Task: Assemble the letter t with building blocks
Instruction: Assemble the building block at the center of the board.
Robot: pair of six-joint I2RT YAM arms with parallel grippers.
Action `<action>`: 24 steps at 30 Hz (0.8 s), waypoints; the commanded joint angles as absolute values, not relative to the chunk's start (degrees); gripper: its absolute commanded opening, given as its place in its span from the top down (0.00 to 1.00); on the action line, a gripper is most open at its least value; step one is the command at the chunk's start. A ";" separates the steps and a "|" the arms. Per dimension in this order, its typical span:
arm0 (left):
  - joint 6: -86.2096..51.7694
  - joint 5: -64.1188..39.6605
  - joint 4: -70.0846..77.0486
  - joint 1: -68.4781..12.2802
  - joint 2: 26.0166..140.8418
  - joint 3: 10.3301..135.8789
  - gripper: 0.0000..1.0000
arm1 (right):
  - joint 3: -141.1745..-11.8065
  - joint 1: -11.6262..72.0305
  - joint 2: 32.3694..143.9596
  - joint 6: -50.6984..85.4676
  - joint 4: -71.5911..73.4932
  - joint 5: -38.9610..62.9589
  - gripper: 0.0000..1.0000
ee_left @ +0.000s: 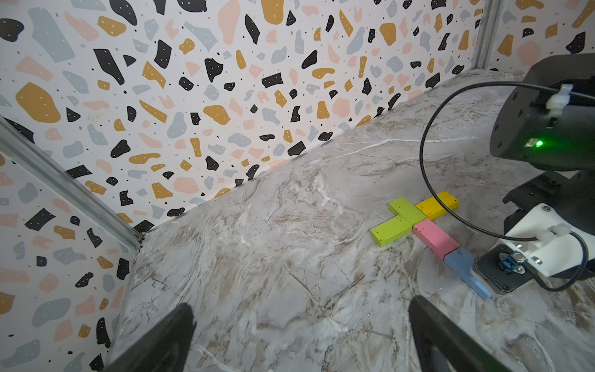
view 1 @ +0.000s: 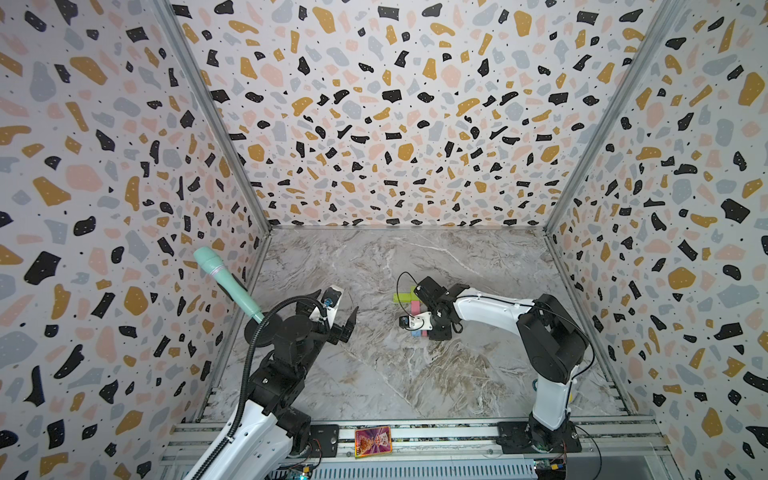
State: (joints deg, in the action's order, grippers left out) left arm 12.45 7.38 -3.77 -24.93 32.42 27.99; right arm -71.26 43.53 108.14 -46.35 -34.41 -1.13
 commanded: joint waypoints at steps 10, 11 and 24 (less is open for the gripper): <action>12.80 7.65 -1.42 -25.20 31.90 27.33 0.01 | -73.30 43.77 110.35 -45.53 -35.77 -0.34 0.84; 12.81 7.64 -1.41 -25.17 31.86 27.37 0.01 | -73.22 43.84 110.34 -45.52 -35.77 -0.29 0.84; 12.82 7.54 -1.41 -25.19 31.95 27.34 0.01 | -70.46 44.47 107.71 -45.72 -34.98 -0.38 0.83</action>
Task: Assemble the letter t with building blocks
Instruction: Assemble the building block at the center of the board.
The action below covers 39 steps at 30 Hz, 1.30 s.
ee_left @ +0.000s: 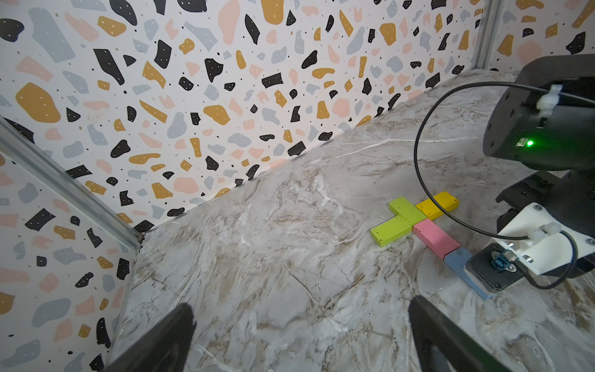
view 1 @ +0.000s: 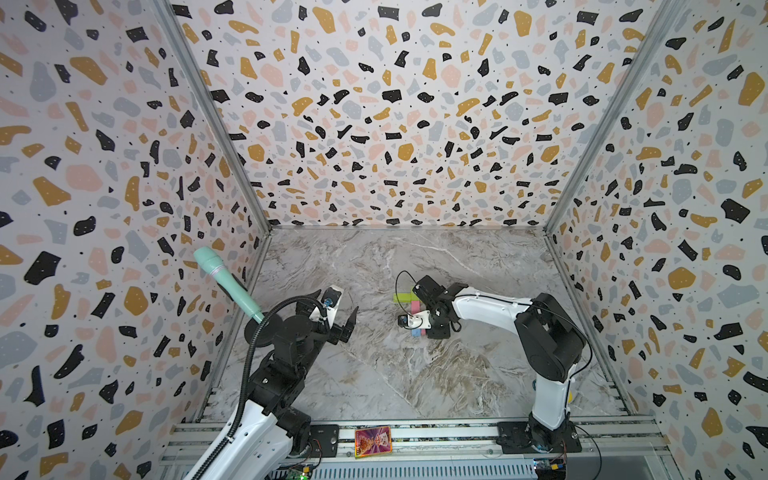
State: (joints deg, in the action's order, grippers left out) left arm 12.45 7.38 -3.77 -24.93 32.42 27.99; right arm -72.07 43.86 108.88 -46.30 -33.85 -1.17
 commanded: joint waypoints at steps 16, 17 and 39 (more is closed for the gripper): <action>12.83 7.45 -1.41 -25.21 31.90 27.33 0.01 | -69.68 44.65 107.23 -45.67 -35.19 -0.79 0.83; 12.81 7.47 -1.41 -25.22 31.94 27.33 0.01 | -69.57 44.65 107.22 -45.70 -35.16 -0.84 0.83; 12.78 7.53 -1.41 -25.21 32.04 27.33 0.01 | -69.52 45.00 107.05 -44.98 -35.42 -0.88 0.79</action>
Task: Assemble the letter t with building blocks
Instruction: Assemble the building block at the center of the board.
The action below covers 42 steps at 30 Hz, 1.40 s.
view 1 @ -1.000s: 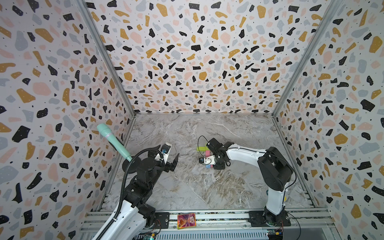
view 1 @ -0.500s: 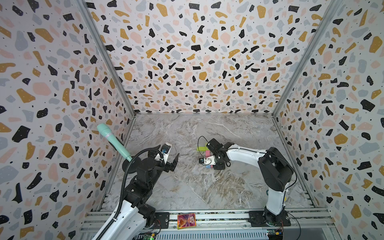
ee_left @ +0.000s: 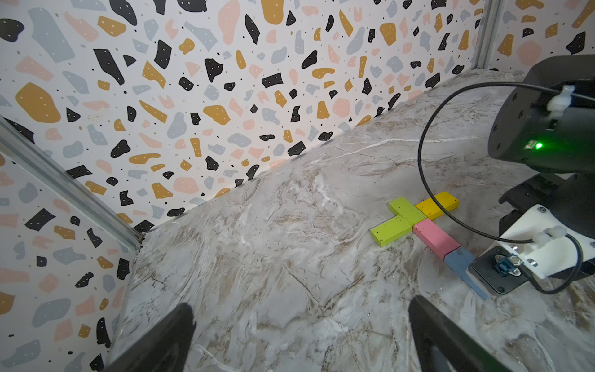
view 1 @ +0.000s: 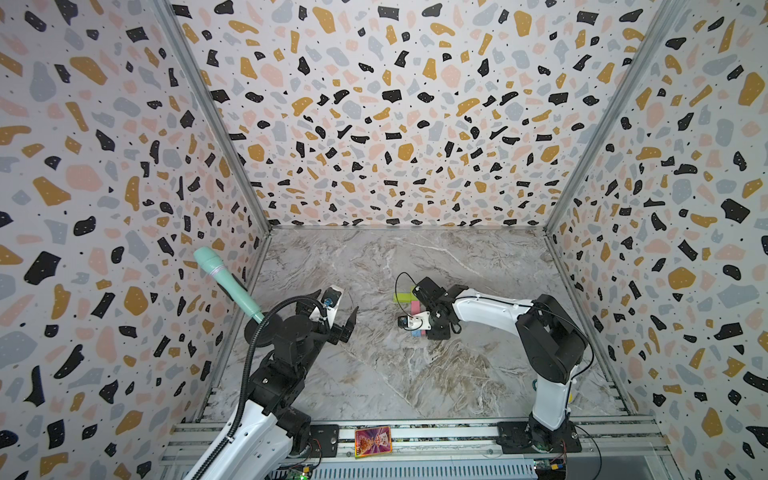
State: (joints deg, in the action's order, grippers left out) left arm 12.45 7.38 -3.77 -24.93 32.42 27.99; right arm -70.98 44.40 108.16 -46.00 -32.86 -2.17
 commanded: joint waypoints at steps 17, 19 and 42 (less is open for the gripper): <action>12.70 7.73 -1.49 -25.23 32.06 27.33 0.01 | -69.25 45.26 107.13 -44.82 -35.28 -1.84 0.69; 12.64 7.71 -1.47 -25.19 32.08 27.33 0.01 | -69.21 45.26 107.38 -44.65 -35.07 -2.29 0.67; 12.38 7.56 -1.49 -25.21 33.63 27.86 0.00 | -67.70 38.66 91.23 -36.75 -29.24 14.40 0.41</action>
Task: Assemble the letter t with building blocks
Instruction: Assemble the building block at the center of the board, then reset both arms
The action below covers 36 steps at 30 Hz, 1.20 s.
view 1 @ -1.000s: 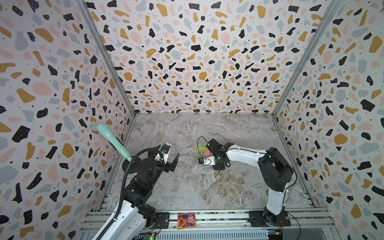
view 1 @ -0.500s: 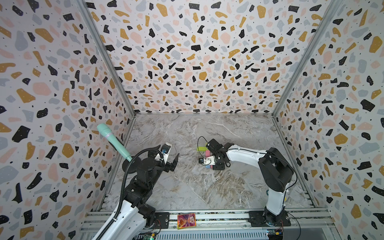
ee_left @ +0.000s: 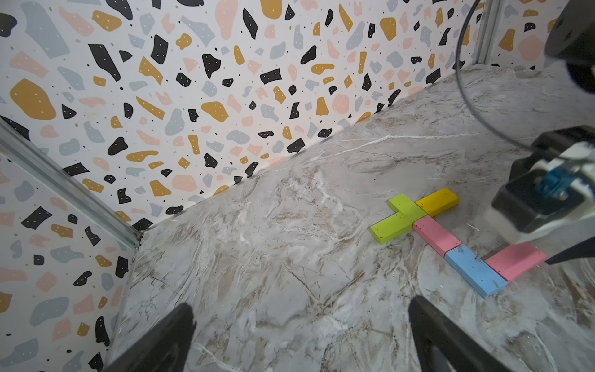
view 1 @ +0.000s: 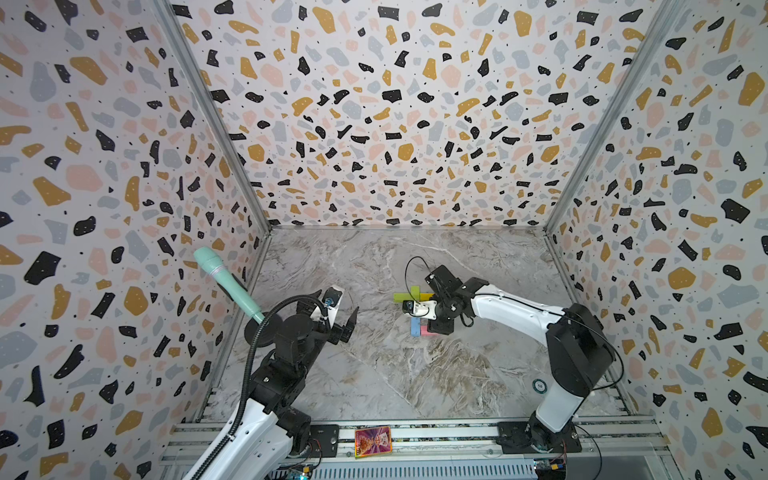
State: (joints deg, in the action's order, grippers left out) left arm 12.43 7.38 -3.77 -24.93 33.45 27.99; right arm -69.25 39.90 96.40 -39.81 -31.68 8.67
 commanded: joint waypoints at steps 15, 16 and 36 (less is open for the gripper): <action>3.95 26.08 1.62 -25.20 39.67 32.72 0.01 | -51.10 20.50 68.06 -13.61 4.15 5.93 0.20; 3.41 28.73 2.57 -25.18 40.26 33.06 0.01 | -49.00 18.90 66.50 -12.02 7.35 5.64 0.15; 3.64 38.58 64.57 -16.74 71.70 8.81 0.00 | -14.02 7.16 69.47 -3.19 53.55 -6.72 0.01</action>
